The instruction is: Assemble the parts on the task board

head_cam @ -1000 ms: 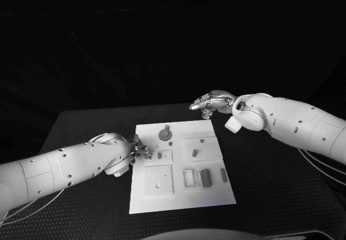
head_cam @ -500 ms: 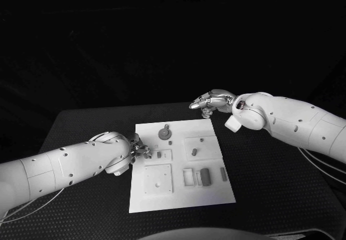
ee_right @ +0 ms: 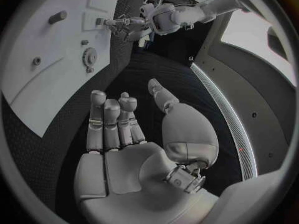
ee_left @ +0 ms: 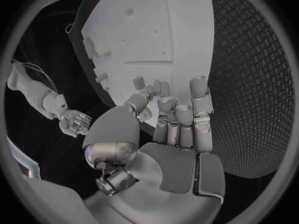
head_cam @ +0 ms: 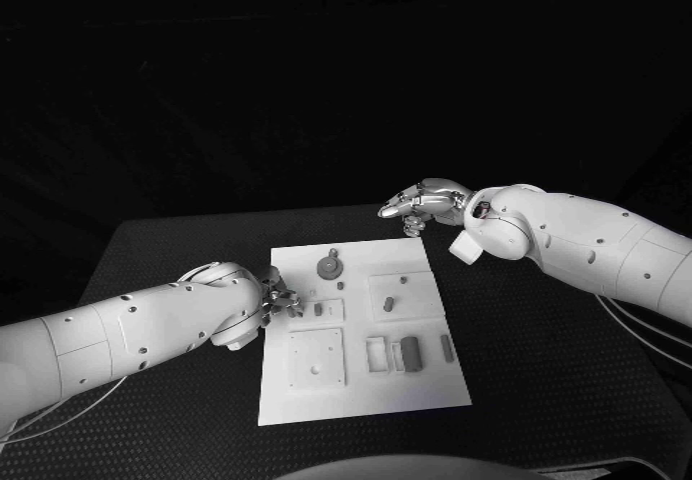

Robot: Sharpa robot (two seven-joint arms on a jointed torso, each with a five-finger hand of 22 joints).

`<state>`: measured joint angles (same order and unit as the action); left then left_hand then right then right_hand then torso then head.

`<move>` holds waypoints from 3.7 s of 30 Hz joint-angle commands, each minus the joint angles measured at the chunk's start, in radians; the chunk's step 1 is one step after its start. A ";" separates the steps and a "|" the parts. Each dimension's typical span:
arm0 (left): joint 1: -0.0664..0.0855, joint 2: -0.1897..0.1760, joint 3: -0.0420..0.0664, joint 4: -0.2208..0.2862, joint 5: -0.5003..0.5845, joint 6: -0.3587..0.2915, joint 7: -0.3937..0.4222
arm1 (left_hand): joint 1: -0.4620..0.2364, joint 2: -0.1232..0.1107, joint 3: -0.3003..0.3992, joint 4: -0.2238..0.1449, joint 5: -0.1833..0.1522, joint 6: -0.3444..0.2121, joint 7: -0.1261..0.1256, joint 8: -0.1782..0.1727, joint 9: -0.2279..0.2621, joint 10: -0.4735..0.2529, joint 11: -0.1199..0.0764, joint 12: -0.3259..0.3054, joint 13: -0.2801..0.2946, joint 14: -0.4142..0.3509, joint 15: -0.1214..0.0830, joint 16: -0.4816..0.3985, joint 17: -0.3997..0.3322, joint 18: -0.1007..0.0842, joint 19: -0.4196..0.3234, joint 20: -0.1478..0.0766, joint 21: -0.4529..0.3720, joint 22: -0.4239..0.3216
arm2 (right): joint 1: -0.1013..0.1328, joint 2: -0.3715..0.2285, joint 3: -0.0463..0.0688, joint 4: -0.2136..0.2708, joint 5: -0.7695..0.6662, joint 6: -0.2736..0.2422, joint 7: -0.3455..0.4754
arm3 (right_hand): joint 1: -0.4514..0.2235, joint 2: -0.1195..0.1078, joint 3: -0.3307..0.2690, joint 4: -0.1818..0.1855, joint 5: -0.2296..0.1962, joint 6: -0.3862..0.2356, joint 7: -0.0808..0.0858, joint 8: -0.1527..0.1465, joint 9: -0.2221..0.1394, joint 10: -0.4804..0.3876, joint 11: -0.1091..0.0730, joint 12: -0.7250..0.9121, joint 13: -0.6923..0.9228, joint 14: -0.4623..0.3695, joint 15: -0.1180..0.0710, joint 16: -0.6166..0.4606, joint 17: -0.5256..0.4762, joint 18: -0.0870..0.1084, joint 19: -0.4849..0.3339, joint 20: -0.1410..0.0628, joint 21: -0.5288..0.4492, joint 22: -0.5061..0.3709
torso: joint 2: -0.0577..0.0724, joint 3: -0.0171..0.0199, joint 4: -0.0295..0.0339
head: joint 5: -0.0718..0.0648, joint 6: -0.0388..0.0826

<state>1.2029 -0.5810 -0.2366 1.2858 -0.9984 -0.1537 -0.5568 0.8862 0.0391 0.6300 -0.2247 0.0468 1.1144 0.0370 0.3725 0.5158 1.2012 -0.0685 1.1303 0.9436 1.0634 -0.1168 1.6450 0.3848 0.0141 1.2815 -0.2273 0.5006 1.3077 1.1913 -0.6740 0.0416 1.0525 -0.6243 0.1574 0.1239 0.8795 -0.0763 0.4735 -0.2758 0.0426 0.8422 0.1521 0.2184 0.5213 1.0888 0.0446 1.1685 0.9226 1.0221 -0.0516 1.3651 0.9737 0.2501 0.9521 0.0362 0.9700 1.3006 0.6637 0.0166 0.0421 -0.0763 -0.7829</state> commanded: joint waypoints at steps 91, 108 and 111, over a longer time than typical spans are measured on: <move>0.014 -0.056 0.008 0.044 0.109 -0.011 0.047 | -0.139 -0.156 -0.223 0.000 0.004 -0.024 0.003 -0.016 0.016 0.001 -0.005 -0.076 0.023 0.037 -0.063 -0.070 0.068 0.008 -0.007 -0.043 -0.005 0.013 | -0.005 -0.004 0.000 -0.003 -0.005 -0.002 0.004 | -0.012 0.000 0.006 0.001 0.006 -0.001 0.008 -0.005 -0.001 -0.007 0.002 0.007 -0.003 0.001 -0.008 0.007 -0.002 0.012 -0.001 0.001 -0.004 -0.001 | -0.001 -0.0003 0.0021 | -0.012 0.008; 0.056 -0.028 0.051 -0.021 0.139 -0.197 0.382 | 0.060 -0.166 -0.147 -0.062 0.010 -0.200 0.117 -0.066 0.010 -0.260 0.143 -0.502 -0.350 -0.226 0.143 -0.499 -0.128 -0.010 -0.338 0.155 -0.318 -0.165 | -0.005 -0.003 0.000 -0.010 -0.030 -0.030 0.006 | -0.013 -0.002 0.006 0.000 0.006 -0.002 0.008 -0.006 -0.002 -0.007 0.002 0.008 -0.003 0.001 -0.008 0.007 -0.003 0.012 -0.001 0.001 -0.004 -0.001 | 0.002 0.0006 -0.0014 | -0.012 0.025; 0.056 -0.001 0.050 -0.058 0.051 -0.201 0.436 | 0.168 -0.172 -0.081 -0.059 0.012 -0.198 0.118 -0.062 0.008 -0.266 0.165 -0.572 -0.415 -0.212 0.148 -0.509 -0.129 -0.010 -0.328 0.161 -0.323 -0.171 | -0.005 -0.001 0.000 -0.010 -0.055 -0.045 0.009 | -0.012 -0.002 0.006 -0.001 0.006 -0.003 0.008 -0.006 -0.002 -0.007 0.002 0.008 -0.004 0.000 -0.008 0.007 -0.003 0.012 -0.001 0.001 -0.004 -0.001 | 0.001 0.0003 -0.0008 | -0.011 0.027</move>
<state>1.2573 -0.5887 -0.1872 1.2351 -0.8393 -0.3165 -0.2455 1.0467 -0.1307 0.5436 -0.2849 0.0550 0.9178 0.1554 0.3087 0.5247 0.9371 0.0916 0.5627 0.5322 0.8468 0.0297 1.1376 0.2561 0.0148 0.9528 -0.0689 0.1820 1.1372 1.1869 -0.6767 0.0417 1.0419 -0.6402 0.1330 0.1226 0.8754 -0.0804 0.4735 -0.2758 0.0426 0.8392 0.1555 0.2184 0.5204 1.0887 0.0446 1.1724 0.9203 1.0235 -0.0500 1.3687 0.9724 0.2501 0.9521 0.0362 0.9701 1.3007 0.6649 0.0175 0.0410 -0.0871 -0.7575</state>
